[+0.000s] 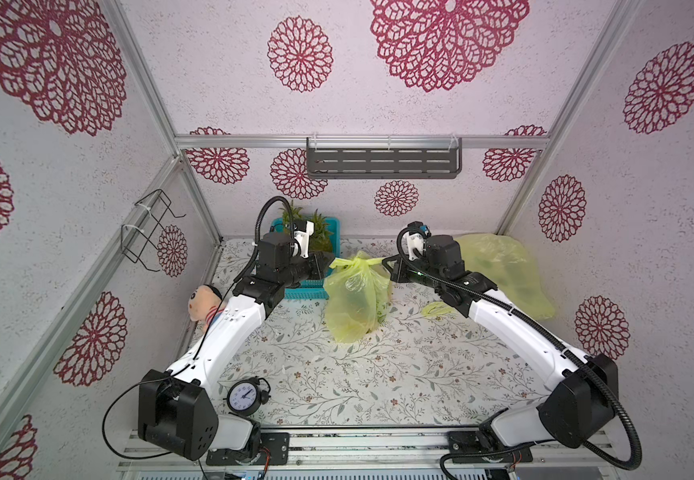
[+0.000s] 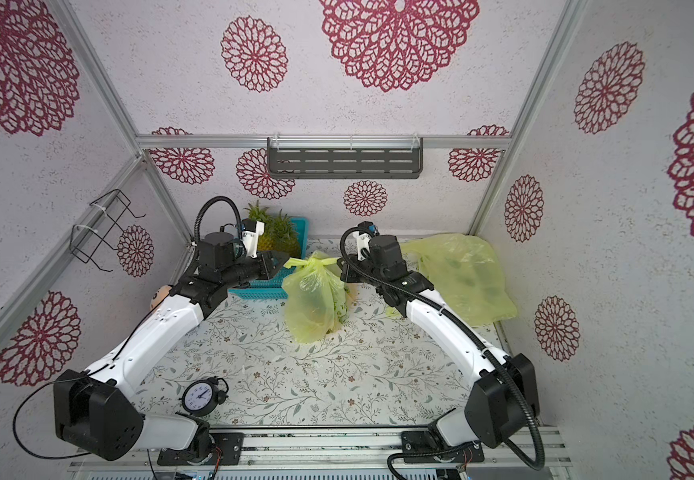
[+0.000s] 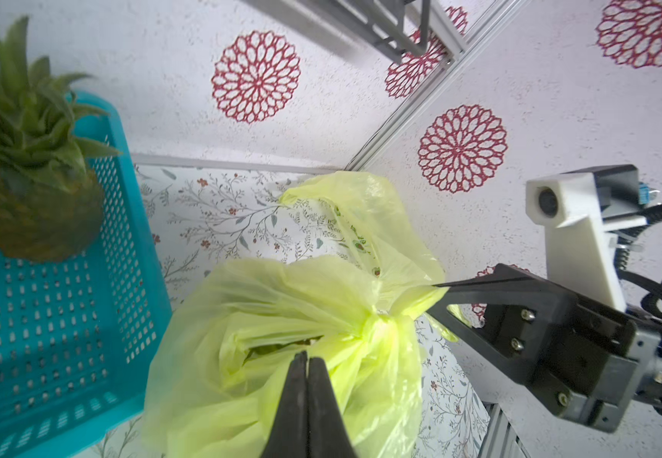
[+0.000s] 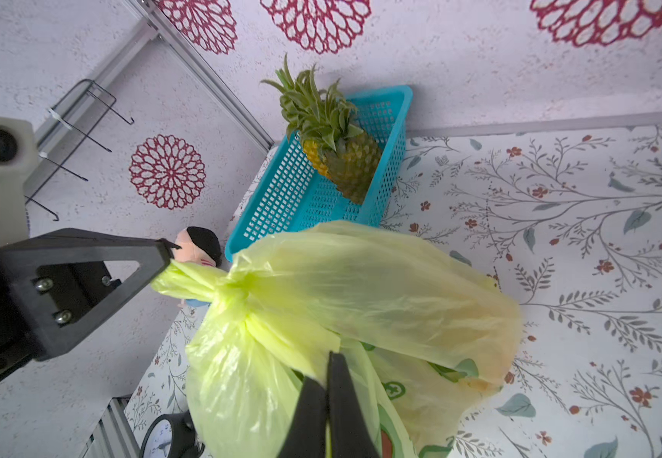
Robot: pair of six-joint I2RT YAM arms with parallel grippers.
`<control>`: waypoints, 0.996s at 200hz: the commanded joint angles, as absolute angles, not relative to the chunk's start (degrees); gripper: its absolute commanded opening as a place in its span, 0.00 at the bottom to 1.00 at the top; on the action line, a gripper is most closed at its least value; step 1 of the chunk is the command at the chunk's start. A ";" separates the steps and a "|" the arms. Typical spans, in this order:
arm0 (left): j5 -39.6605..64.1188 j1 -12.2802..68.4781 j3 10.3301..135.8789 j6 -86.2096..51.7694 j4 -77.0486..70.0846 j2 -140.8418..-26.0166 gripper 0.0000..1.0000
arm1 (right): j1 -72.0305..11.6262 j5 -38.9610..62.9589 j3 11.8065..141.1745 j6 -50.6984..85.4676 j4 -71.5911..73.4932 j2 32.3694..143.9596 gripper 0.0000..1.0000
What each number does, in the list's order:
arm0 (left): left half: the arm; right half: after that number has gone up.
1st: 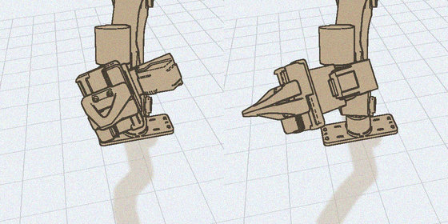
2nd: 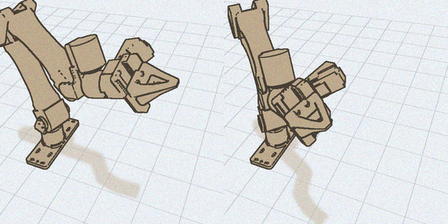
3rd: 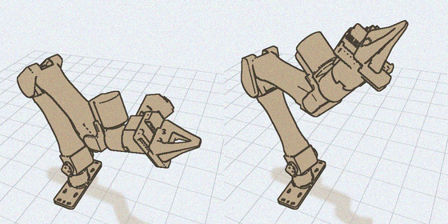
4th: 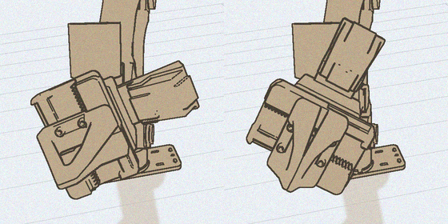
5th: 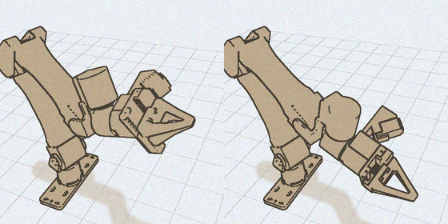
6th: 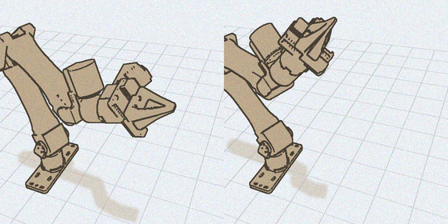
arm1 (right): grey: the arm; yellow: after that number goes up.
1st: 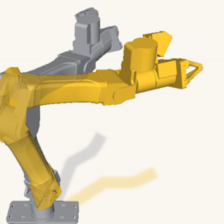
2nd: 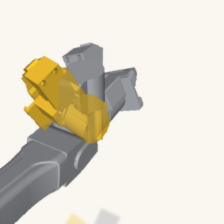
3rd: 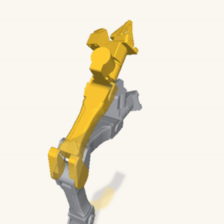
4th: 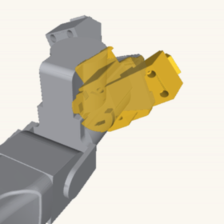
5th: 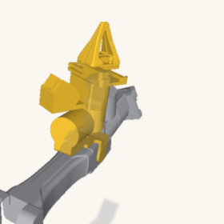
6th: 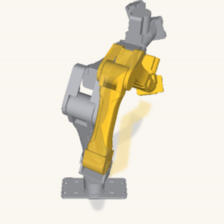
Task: Place the pineapple into a plastic bag & tie a knot
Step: Tie the plastic bag at the center of the board.
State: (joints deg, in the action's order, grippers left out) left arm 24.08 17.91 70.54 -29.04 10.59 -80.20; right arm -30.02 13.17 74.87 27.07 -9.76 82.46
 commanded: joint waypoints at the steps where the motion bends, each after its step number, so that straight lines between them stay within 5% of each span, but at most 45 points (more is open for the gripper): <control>1: 19.90 15.81 72.66 -26.45 12.70 -78.31 0.00 | -26.45 5.37 77.41 26.23 -11.89 79.39 0.00; 80: 22.27 15.82 75.94 -26.81 12.68 -81.08 0.00 | -24.26 3.98 79.05 25.02 -14.94 78.13 0.00; 153: 8.38 13.01 54.16 -27.12 12.05 -77.81 0.00 | -17.72 -2.17 56.51 33.61 -9.71 80.08 0.00; 199: 7.79 12.46 61.06 -24.17 17.38 -74.92 0.00 | -17.66 0.78 64.32 32.05 -9.99 79.08 0.00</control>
State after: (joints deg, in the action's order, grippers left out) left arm 17.67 16.29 56.01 -27.33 11.64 -78.19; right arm -22.09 10.98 59.22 31.09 -7.73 81.19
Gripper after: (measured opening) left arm 0.038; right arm 0.053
